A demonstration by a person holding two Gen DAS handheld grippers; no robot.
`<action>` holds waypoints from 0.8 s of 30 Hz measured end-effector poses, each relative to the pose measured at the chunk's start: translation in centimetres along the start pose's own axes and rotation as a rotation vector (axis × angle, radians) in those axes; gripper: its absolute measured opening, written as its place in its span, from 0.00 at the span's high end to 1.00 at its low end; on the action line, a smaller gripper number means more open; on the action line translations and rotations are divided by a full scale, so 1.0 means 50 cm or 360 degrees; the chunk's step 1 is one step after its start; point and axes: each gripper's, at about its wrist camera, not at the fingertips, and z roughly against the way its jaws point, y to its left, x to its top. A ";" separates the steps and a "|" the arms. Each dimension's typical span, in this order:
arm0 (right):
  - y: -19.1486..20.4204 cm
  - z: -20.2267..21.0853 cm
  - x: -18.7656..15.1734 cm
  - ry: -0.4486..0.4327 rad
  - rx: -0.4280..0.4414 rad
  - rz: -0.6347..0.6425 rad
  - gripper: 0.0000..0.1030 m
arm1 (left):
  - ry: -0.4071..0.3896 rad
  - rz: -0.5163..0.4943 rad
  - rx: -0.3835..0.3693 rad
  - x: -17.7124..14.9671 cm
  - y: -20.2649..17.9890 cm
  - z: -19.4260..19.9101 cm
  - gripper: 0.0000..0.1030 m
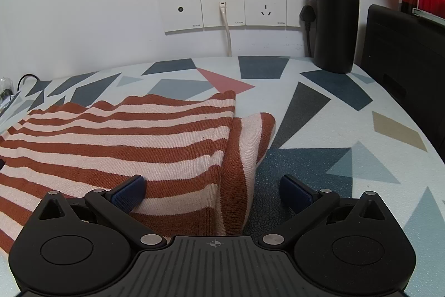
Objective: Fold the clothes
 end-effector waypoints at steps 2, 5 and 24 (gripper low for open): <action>0.000 0.000 0.000 0.0000 0.0000 0.0000 0.01 | -0.0001 0.0000 0.0000 0.000 0.000 0.000 0.00; 0.000 0.000 0.000 0.0000 0.0000 -0.0001 0.01 | -0.0005 0.0001 0.0000 0.000 0.000 0.000 0.00; 0.001 0.000 0.000 0.0003 -0.0001 -0.0001 0.01 | -0.0014 0.0003 -0.0003 0.000 0.002 0.002 0.00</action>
